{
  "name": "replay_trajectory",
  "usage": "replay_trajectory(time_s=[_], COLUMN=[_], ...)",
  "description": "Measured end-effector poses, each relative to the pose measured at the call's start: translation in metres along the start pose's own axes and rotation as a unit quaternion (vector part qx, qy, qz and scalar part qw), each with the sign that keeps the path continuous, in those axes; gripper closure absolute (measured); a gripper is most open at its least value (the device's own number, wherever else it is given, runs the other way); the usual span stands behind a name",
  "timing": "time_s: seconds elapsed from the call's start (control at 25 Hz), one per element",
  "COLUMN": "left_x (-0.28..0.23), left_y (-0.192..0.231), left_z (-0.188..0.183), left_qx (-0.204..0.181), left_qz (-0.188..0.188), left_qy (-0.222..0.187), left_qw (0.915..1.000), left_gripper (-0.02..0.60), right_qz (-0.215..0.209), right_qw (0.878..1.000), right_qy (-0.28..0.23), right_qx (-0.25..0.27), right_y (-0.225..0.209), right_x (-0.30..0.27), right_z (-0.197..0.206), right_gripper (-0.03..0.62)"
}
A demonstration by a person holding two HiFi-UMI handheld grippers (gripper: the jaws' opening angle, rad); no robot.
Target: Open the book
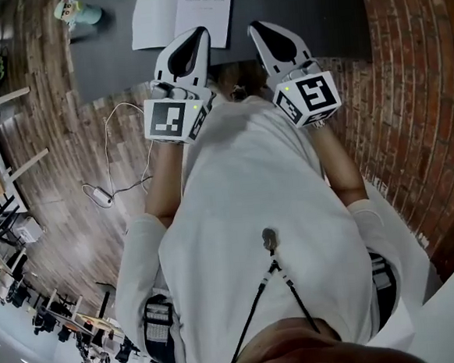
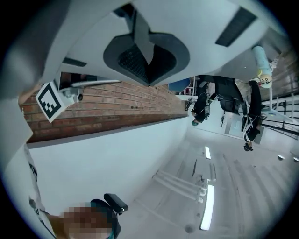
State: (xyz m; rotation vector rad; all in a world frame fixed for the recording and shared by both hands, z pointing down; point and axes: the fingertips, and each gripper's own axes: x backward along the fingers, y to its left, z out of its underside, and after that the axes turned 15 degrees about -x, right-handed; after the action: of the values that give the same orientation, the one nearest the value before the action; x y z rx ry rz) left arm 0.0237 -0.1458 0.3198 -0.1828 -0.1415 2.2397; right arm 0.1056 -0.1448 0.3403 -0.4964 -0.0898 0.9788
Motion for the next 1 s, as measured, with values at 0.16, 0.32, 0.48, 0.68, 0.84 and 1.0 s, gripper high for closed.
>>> replay_trajectory(time_s=[0.16,0.32,0.48,0.68,0.84,1.0], left_x=[0.008,0.014,0.019,0.024,0.03,0.038], left_y=[-0.011,-0.019,-0.023,-0.033,-0.034,-0.034], left_z=[-0.024,-0.038,-0.053,-0.054,-0.049,-0.049], left_qx=[-0.007,-0.008,-0.016,-0.05,-0.055,-0.053], left_qz=[0.002,0.004,0.001,0.0,-0.008,-0.023], left_qy=[-0.023,-0.033,-0.044,-0.033,-0.026,-0.027], left_qw=[0.9997,0.9994,0.9989,0.9982,0.9981,0.998], left_gripper=[0.56,0.56,0.56,0.56,0.56,0.56], right_qz=[-0.001,-0.003,-0.008,-0.015,-0.027,-0.041], right_qw=[1.0,1.0,0.999,0.998,0.996,0.995], right_qy=[-0.017,-0.025,-0.035,-0.048,-0.067,-0.076], right_qx=[0.008,0.016,0.028,0.046,0.047,0.05], right_y=[0.005,0.013,0.023,0.035,0.041,0.046], right_x=[0.014,0.027,0.036,0.045,0.049,0.053], right_z=[-0.01,-0.016,-0.026,-0.035,-0.043,-0.044], right_gripper=[0.556,0.556,0.556,0.556,0.556,0.557])
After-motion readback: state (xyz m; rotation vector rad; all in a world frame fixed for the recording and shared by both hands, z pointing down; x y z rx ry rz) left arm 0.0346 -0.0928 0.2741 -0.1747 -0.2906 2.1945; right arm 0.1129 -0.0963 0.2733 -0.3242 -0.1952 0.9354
